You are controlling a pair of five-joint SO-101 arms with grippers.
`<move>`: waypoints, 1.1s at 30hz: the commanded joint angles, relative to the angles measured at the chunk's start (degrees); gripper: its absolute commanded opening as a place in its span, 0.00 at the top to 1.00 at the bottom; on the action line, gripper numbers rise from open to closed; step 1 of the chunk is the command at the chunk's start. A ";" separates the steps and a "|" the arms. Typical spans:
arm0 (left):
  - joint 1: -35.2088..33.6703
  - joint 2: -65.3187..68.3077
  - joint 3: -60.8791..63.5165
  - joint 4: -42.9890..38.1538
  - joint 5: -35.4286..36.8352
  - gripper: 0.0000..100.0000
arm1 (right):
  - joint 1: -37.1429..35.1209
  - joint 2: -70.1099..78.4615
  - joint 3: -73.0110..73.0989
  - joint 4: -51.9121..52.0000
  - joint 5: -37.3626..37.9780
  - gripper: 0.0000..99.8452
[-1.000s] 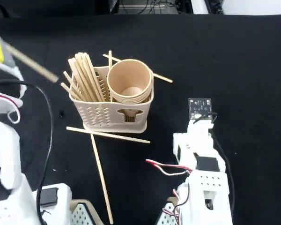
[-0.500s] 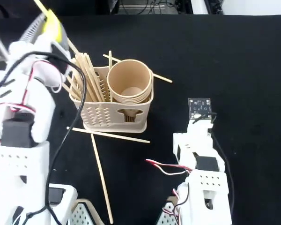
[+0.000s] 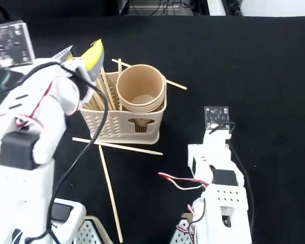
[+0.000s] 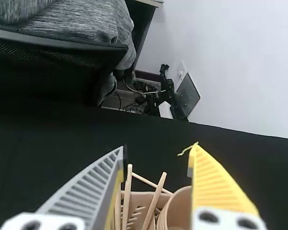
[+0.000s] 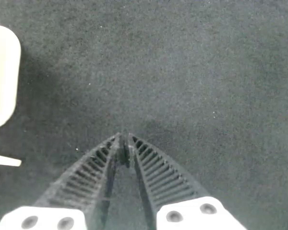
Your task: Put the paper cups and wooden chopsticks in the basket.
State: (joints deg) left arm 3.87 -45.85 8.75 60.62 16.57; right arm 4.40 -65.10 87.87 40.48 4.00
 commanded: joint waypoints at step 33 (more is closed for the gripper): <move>-40.92 -34.99 73.80 1.32 -32.62 0.77 | -1.76 9.19 -32.84 15.30 17.67 0.91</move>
State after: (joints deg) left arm -37.45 -78.02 77.85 63.08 -17.98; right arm 4.57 -61.14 66.42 54.11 17.80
